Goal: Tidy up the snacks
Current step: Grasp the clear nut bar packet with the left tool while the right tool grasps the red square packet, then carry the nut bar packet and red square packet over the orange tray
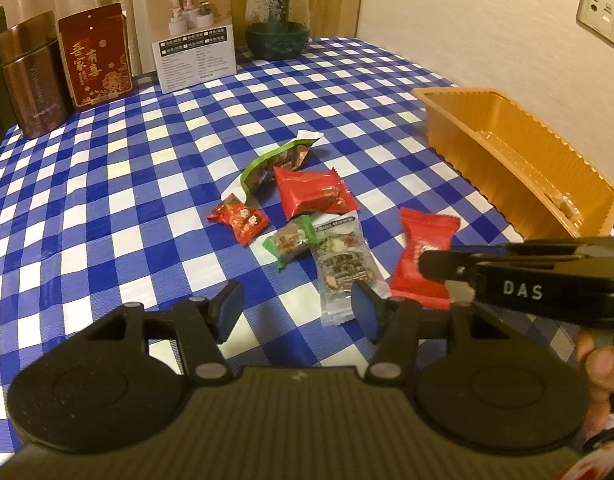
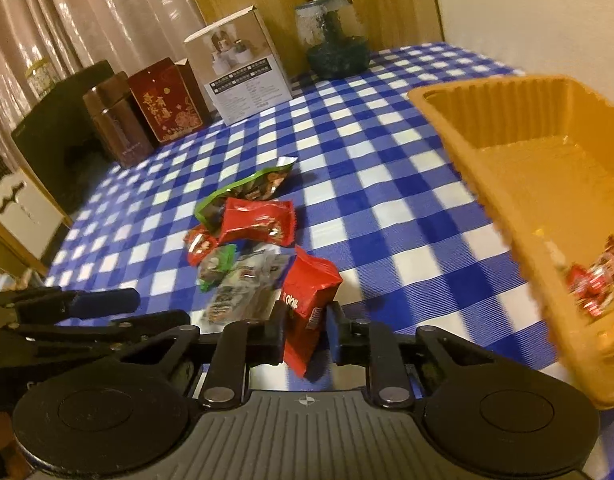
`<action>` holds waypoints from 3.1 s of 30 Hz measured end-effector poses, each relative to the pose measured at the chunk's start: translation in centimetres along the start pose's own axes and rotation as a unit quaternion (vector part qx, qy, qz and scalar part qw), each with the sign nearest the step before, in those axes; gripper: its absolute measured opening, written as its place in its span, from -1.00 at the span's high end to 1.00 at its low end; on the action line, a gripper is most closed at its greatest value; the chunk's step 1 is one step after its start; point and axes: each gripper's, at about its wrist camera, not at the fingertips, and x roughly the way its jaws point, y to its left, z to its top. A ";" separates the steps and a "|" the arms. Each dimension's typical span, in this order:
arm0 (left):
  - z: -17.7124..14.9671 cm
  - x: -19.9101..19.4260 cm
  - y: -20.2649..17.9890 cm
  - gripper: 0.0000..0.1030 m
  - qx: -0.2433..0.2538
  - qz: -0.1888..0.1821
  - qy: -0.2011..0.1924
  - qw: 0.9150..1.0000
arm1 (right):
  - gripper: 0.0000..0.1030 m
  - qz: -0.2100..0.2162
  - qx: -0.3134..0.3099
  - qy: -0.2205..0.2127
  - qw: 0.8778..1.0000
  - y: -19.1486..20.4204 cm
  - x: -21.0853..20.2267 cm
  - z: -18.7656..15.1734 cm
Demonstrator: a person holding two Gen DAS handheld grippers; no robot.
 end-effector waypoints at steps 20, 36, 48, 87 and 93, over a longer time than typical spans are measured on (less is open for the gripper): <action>0.4 0.3 0.7 -0.08 -0.010 0.004 -0.006 1.000 | -0.15 -0.050 -0.030 -0.016 0.998 1.1 0.8 0.0; 1.2 2.3 -1.4 -0.15 -0.018 -0.029 -0.001 0.999 | 0.35 -0.083 -0.075 -0.001 0.994 -0.2 0.3 -1.2; 1.8 4.8 -2.2 0.22 -0.020 -0.027 0.017 0.999 | 0.30 -0.076 -0.070 -0.012 0.995 -0.7 0.2 -1.3; 0.1 1.2 -3.7 0.34 0.024 -0.020 0.012 0.999 | 0.39 -0.078 -0.080 -0.039 0.993 -0.1 -1.9 -1.4; -0.1 -1.1 -4.5 0.34 0.025 -0.021 0.006 0.999 | 0.40 -0.065 -0.076 -0.043 0.994 0.3 -4.3 -2.0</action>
